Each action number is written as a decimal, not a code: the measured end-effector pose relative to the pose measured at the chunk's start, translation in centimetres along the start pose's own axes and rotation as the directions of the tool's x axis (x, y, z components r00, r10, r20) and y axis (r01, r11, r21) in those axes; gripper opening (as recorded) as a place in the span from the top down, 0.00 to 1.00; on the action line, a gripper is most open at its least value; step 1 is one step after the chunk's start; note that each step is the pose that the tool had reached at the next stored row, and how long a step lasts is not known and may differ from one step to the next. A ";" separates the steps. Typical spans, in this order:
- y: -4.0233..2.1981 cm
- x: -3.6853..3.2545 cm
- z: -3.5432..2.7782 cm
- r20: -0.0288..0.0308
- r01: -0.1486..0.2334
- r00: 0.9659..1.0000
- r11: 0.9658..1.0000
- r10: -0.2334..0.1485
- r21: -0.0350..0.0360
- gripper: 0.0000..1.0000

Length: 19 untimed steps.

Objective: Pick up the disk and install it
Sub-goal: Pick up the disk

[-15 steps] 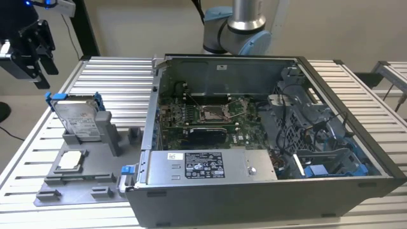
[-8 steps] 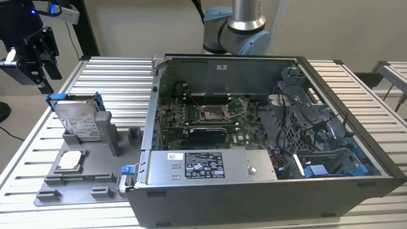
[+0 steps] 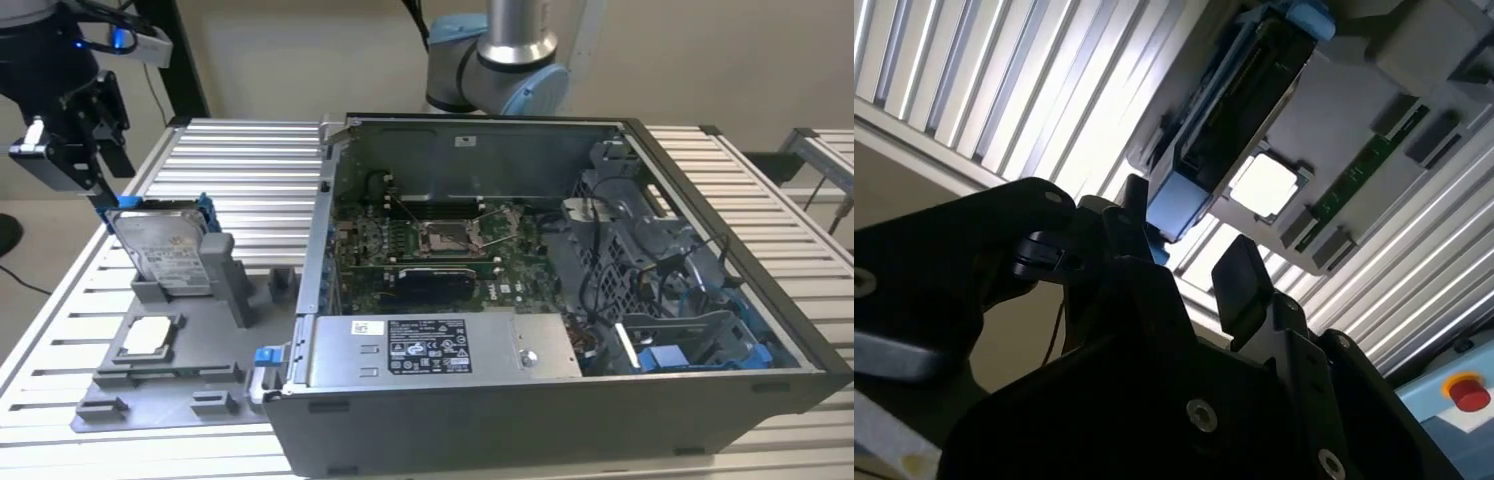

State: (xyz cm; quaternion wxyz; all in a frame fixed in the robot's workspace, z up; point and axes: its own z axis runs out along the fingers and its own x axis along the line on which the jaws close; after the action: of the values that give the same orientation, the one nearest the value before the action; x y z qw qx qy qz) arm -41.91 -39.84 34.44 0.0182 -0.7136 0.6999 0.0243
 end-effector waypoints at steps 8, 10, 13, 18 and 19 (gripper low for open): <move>-0.02 0.09 1.46 0.000 0.037 0.999 0.999 -0.037 -0.002 0.00; -0.03 0.11 1.81 0.000 0.046 0.999 0.999 -0.046 -0.003 0.00; -0.07 0.14 2.36 0.000 0.052 0.999 0.999 -0.052 -0.003 0.00; -0.27 0.20 3.27 0.000 0.052 0.999 0.999 -0.052 -0.003 0.00; -0.31 0.21 3.45 0.000 0.052 0.999 0.999 -0.052 -0.003 0.00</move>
State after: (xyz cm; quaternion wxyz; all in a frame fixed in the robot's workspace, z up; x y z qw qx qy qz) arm -41.64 -39.84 30.97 0.0176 -0.7316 0.6810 0.0248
